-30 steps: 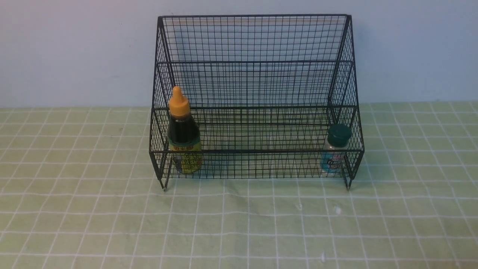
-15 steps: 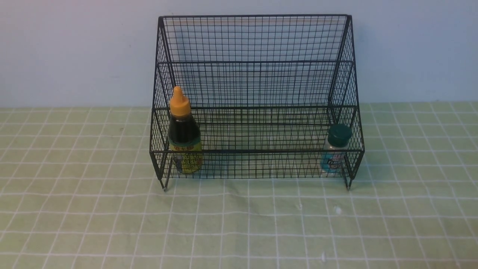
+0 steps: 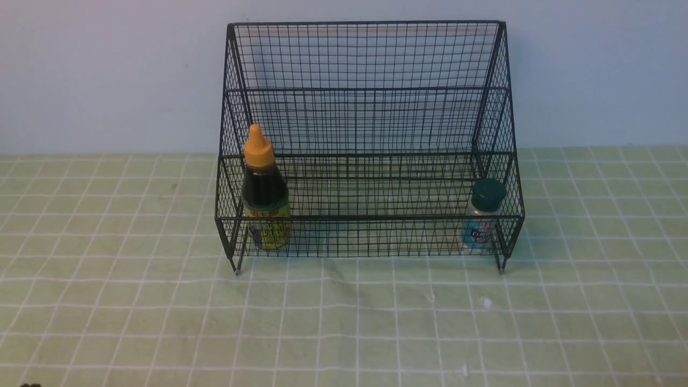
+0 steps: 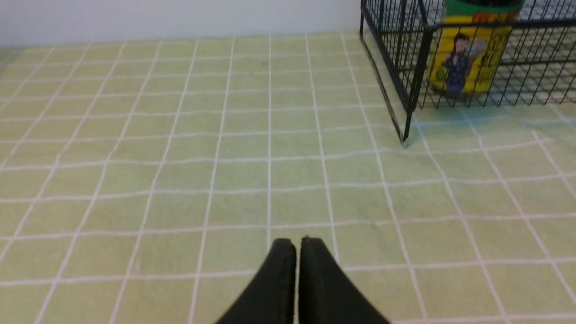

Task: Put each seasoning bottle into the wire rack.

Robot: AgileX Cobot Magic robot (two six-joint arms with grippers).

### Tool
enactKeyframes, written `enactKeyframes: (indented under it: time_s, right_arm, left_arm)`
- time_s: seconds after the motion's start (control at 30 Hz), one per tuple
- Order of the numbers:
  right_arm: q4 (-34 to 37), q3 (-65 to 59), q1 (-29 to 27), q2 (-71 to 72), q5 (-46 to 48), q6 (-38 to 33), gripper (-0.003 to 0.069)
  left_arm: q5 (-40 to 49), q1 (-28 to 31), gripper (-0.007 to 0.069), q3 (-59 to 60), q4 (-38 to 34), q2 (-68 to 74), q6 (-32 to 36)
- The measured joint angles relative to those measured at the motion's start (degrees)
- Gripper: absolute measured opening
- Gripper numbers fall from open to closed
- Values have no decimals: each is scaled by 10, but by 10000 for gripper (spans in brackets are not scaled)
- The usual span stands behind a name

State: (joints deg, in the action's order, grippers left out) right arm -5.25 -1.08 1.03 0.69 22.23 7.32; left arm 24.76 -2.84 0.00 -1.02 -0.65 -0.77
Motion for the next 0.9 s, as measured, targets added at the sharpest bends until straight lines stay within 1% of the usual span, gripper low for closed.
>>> enactKeyframes:
  time_s: [0.23, 0.9]
  right_arm:
    - [0, 0, 0, 0, 0, 0, -15]
    - [0, 0, 0, 0, 0, -1, -15]
  left_arm:
    - [-23, 0, -6, 13, -2, 0, 3]
    - [-25, 0, -6, 14, -1, 0, 2]
